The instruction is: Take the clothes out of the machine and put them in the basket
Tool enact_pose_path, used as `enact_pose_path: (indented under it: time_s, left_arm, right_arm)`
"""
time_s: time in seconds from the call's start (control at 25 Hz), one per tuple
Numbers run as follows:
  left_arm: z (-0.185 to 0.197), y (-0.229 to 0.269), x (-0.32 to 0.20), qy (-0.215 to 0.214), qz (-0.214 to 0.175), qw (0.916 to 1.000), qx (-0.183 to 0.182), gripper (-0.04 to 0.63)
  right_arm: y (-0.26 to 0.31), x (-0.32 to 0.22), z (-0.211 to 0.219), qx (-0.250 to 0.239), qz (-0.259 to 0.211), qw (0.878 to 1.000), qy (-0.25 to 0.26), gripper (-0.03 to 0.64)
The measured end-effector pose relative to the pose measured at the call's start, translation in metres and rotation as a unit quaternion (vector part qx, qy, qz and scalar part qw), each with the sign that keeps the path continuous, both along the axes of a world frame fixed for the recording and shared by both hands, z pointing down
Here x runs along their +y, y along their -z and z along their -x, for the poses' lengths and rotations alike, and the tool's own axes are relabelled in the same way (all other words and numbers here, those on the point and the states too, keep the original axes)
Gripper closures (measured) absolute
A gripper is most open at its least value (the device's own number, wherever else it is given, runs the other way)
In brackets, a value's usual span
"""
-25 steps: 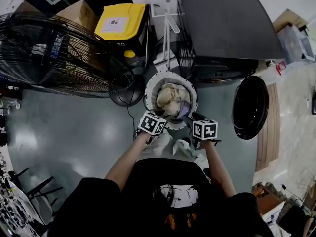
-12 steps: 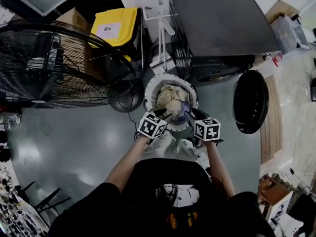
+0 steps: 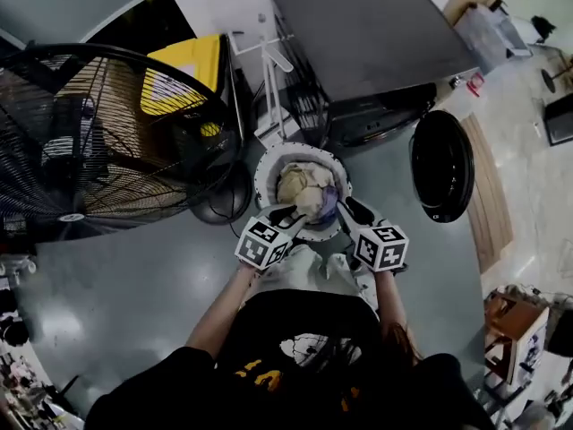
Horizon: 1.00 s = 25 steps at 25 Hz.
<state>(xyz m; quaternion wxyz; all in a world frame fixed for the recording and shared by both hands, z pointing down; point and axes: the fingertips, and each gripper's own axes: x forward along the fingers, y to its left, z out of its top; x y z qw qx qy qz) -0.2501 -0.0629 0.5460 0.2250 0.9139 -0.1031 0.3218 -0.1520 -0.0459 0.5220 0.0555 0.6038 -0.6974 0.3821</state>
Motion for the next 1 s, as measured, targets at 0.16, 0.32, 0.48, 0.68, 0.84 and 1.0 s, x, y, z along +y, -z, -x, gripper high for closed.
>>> enact_pose_path:
  time_s: [0.16,0.32,0.48,0.68,0.84,1.0]
  left_arm:
    - [-0.006,0.017,0.009,-0.020,-0.011,0.9995,0.024,0.466]
    - [-0.015,0.036,0.024,-0.031,-0.029,0.9980,0.047,0.473]
    - [-0.022,0.051,0.044,-0.045,-0.046,0.9962,0.059,0.479]
    - [-0.035,0.073,0.071,-0.083,-0.100,0.9899,0.057,0.480]
    - [-0.043,0.095,0.102,-0.078,-0.122,0.9871,0.069,0.488]
    - [-0.041,0.116,0.142,-0.057,-0.119,0.9869,0.093,0.506]
  right_arm:
    - [0.020,0.015,0.002,0.003,-0.021,1.000,-0.014,0.506]
    - [0.036,0.033,-0.001,0.007,-0.038,0.999,-0.025,0.534]
    - [0.050,0.051,-0.001,0.024,-0.049,0.998,-0.020,0.540]
    - [0.070,0.082,-0.001,0.020,-0.077,0.997,-0.022,0.564]
    - [0.078,0.118,0.000,0.022,-0.086,0.996,-0.016,0.577]
    - [0.086,0.157,0.004,0.023,-0.093,0.995,-0.008,0.592]
